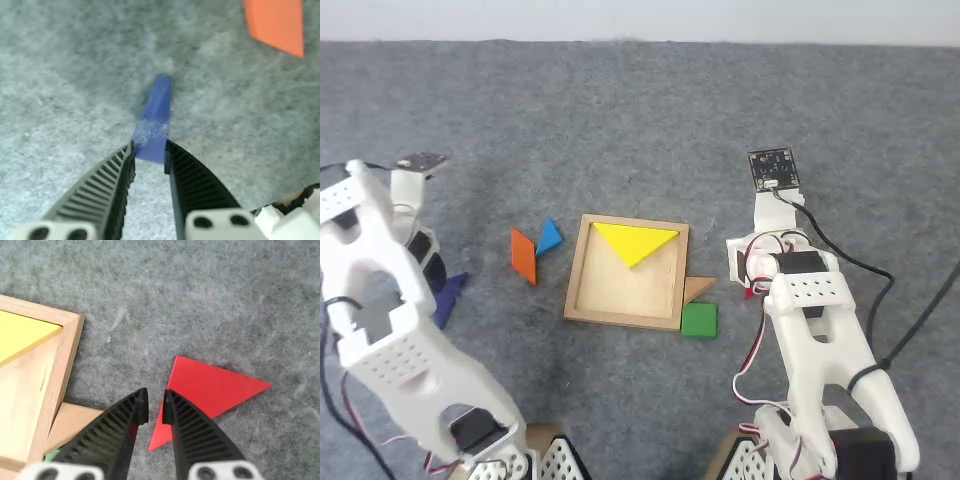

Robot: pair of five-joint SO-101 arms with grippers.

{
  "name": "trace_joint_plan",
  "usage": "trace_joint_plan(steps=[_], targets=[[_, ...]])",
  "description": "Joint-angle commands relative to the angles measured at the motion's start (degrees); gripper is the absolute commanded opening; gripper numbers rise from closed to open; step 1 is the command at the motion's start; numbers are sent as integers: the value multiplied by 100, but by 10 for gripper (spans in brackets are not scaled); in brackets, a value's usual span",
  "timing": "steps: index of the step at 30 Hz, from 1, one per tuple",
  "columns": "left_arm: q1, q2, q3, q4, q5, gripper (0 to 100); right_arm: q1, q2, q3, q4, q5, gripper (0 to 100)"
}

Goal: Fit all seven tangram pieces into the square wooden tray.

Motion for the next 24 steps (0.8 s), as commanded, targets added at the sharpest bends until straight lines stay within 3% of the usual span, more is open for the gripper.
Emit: trace_joint_plan(steps=[1,12,17,24], targets=[[149,-387,31,141,88,90,13,-321,-44,48,62,63],[202,-396,207,123,79,90,22,-321,-44,48,62,63],[-229,-352,127,-404,607,98,22,-321,-44,48,62,63],[-378,-316,145,-879,501,219,22,-321,-44,48,62,63]])
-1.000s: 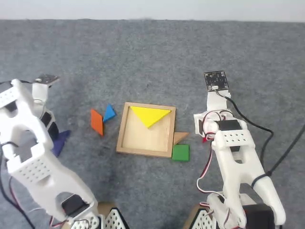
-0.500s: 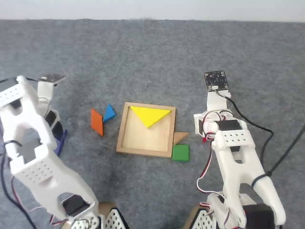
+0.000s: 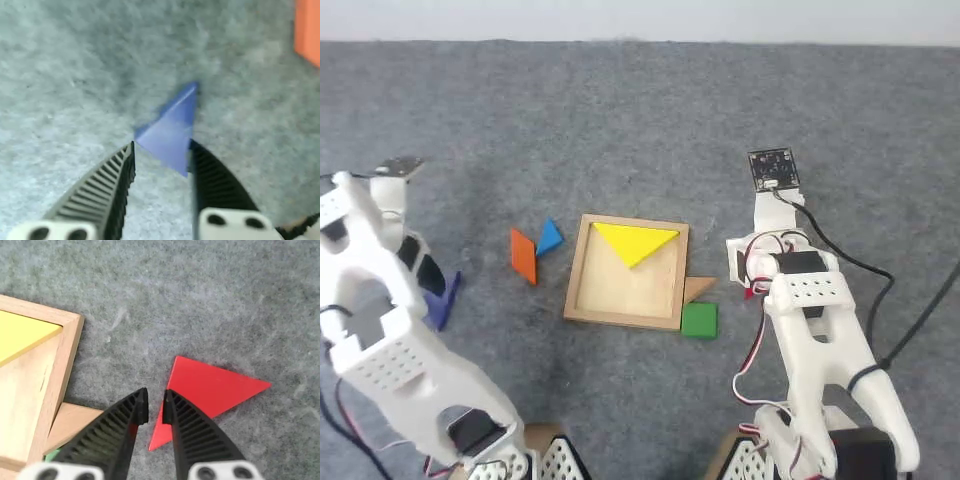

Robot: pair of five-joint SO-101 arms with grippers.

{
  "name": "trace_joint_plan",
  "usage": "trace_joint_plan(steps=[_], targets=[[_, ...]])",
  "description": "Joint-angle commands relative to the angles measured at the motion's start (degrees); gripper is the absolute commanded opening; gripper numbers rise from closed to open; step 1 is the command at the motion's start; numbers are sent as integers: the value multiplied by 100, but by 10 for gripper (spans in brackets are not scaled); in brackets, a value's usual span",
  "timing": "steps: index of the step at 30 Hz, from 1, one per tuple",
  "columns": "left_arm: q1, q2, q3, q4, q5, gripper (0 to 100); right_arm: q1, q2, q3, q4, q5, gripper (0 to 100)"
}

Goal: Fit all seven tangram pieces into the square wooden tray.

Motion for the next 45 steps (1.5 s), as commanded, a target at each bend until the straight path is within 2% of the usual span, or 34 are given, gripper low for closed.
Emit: trace_joint_plan(steps=[1,9,17,24,31,35,39,45], targets=[[-18,-290,-101,-457,18,223,22,-321,-44,48,62,63],[-18,774,-189,-923,18,224,22,-321,-44,48,62,63],[79,1468,-708,-527,26,221,22,-321,-44,48,62,63],[132,1468,-716,-299,9,134,22,-321,-44,48,62,63],[-176,985,-1253,404,273,254,22,-321,-44,48,211,62],[-220,352,-1393,941,325,265,22,-321,-44,48,229,62],[-387,-114,-1191,888,853,265,22,-321,-44,48,229,62],[-774,-255,-699,519,976,265,22,-321,-44,48,237,62]])
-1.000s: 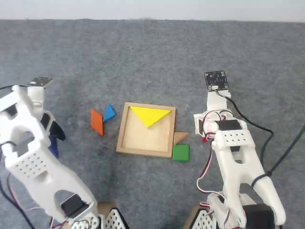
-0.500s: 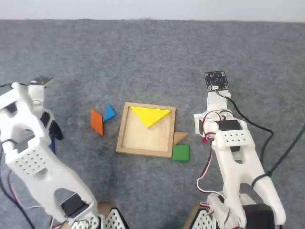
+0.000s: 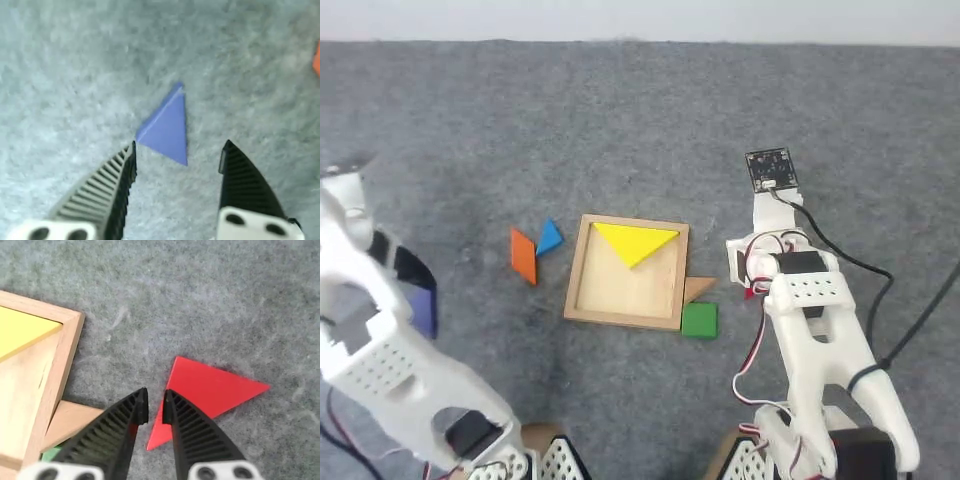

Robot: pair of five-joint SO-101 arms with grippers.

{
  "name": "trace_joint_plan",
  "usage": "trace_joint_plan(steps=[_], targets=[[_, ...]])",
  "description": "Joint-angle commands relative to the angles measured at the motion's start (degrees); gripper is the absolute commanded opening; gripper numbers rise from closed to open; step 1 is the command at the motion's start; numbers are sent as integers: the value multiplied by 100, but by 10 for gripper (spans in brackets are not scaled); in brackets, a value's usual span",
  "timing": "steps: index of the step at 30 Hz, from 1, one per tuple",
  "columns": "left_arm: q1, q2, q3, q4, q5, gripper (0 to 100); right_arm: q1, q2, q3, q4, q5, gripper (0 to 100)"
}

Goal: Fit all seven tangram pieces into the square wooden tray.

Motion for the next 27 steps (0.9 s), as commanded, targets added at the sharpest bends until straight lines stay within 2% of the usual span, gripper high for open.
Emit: trace_joint_plan(steps=[1,10,14,22,27], targets=[[-308,-422,374,-378,105,265,22,-321,-44,48,79,62],[-273,-422,1824,-1908,114,265,13,-321,-44,48,79,61],[-273,-501,1780,-1732,105,265,13,-321,-44,48,79,61],[-290,-1046,1226,-800,88,265,13,-321,-44,48,88,61],[-448,-1204,1235,-949,88,265,13,-321,-44,48,97,61]])
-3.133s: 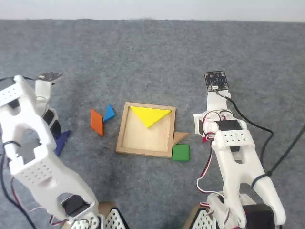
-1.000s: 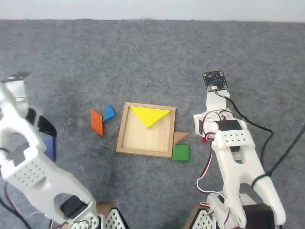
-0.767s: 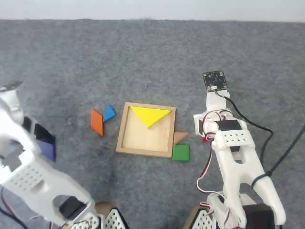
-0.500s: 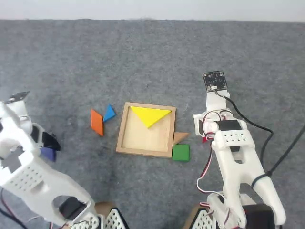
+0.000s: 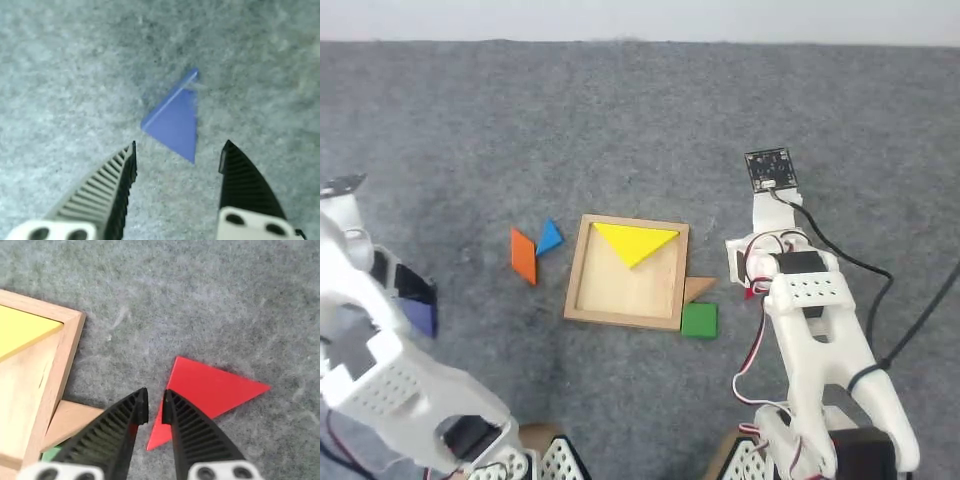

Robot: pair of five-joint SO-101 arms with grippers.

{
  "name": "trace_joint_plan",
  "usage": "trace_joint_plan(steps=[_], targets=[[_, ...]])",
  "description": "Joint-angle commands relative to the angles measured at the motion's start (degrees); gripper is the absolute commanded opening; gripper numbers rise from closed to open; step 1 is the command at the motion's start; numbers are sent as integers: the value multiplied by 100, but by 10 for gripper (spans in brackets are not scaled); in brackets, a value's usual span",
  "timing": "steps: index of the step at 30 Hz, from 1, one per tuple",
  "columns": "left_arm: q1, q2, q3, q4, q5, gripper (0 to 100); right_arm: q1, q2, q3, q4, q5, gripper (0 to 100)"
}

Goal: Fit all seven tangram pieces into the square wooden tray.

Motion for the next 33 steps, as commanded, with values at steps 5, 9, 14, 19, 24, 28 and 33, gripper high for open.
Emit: trace_joint_plan(steps=[5,9,14,19,24,28,33], targets=[[-352,-404,-215,-457,9,265,22,-321,-44,48,79,61],[-369,-202,57,-923,9,265,22,-321,-44,48,79,61],[-176,563,127,-1108,9,265,22,-321,-44,48,79,61],[79,1143,119,-1187,18,265,22,-321,-44,48,79,61],[88,1266,119,-1336,35,257,22,-321,-44,48,79,61],[149,1275,119,-1345,18,180,22,-321,-44,48,79,61],[185,1213,92,-1275,53,171,22,-321,-44,48,79,61]])
